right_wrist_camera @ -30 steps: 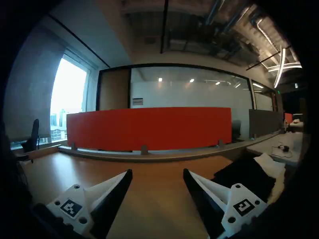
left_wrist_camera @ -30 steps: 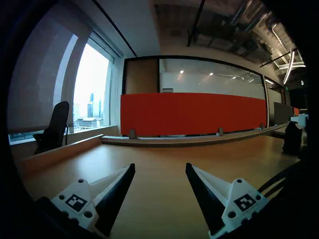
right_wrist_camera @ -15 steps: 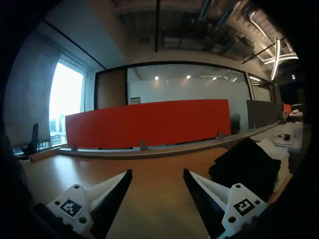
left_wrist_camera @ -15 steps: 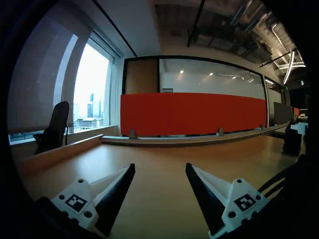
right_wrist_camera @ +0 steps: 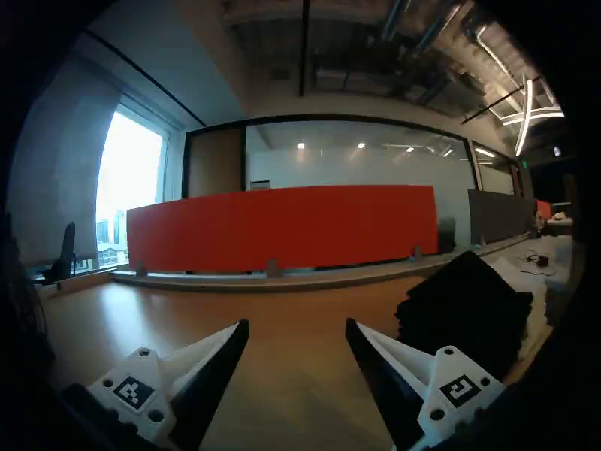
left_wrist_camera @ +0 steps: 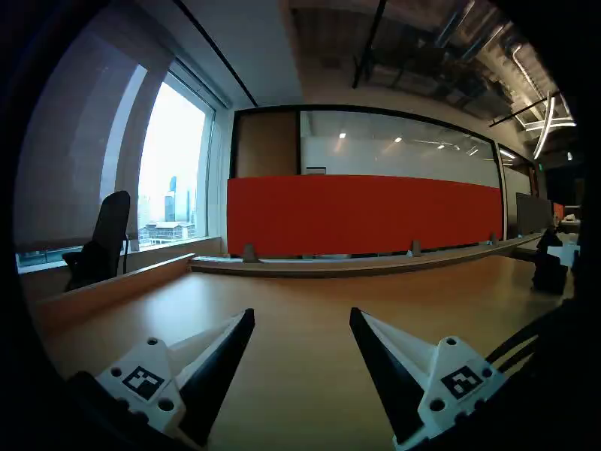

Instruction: Fold towel

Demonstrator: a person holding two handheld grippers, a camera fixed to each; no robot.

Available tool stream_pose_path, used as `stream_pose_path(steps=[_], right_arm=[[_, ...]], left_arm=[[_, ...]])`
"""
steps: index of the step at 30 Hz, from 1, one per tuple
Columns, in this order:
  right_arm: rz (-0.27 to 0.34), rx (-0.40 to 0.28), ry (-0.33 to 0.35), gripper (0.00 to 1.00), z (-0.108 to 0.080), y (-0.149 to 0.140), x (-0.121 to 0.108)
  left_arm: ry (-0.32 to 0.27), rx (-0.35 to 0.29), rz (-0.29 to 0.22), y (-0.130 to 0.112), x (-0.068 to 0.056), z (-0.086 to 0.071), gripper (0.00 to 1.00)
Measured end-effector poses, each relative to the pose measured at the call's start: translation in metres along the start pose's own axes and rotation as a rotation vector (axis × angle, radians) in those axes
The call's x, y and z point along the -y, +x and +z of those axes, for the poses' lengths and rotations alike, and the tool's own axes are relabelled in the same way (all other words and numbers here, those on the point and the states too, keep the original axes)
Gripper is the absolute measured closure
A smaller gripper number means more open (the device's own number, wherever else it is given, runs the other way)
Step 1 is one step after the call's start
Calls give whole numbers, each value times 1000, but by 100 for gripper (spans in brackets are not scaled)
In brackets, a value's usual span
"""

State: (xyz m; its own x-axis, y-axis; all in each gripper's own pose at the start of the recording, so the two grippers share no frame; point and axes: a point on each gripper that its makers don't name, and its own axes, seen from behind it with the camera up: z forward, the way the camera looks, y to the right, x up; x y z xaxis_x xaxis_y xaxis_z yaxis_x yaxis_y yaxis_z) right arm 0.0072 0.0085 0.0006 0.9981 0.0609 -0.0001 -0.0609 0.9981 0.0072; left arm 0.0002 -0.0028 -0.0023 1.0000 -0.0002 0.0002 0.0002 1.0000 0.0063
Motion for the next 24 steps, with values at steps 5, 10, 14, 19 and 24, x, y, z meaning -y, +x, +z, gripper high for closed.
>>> stream_pose_path(steps=[5, 10, 14, 19, 24], right_arm=[[2, -3, 0, 1, -1, -2, 2], [-9, -2, 4, 1, -1, -6, 4], [-21, -2, 7, 1, 0, -6, 7], [-34, -3, 7, 1, -1, -7, 8], [-46, -2, 7, 1, -1, -7, 9]], left_arm=[[0, 0, 0, 0, 0, 0, 6], [0, 0, 0, 0, 0, 0, 6], [0, 0, 0, 0, -1, 0, 6], [0, 0, 0, 0, 0, 0, 6], [0, 0, 0, 0, -1, 0, 6]])
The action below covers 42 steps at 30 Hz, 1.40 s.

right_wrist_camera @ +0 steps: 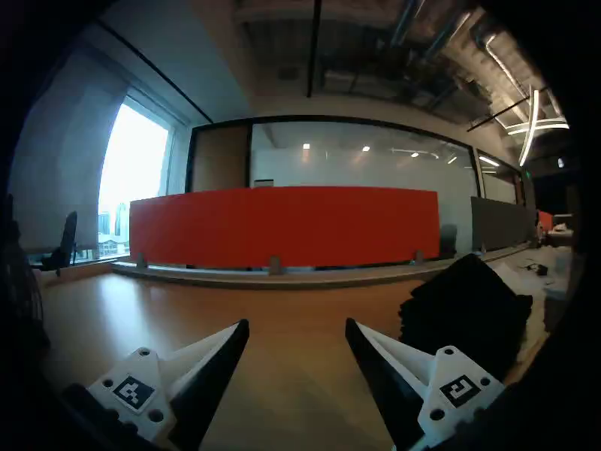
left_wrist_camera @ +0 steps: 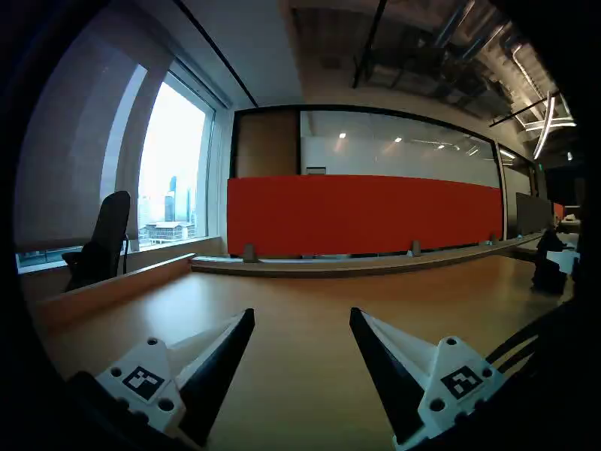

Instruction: Fold towel

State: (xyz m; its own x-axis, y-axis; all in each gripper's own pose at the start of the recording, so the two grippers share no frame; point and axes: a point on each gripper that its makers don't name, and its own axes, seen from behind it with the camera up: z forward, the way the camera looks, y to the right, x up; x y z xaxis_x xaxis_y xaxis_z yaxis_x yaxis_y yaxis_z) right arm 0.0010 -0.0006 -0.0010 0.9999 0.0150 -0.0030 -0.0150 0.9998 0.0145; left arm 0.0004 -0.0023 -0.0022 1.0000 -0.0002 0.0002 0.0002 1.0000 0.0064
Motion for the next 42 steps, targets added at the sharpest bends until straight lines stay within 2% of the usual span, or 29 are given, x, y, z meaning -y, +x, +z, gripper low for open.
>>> stream_pose_path(steps=[9, 42], right_arm=[[-19, 1, 3, 1, 0, 0, 2], [-16, 4, 0, 1, 0, -1, 1]], left_arm=[[0, 0, 0, 0, 0, 0, 6], [0, 0, 0, 0, 0, 0, 6]])
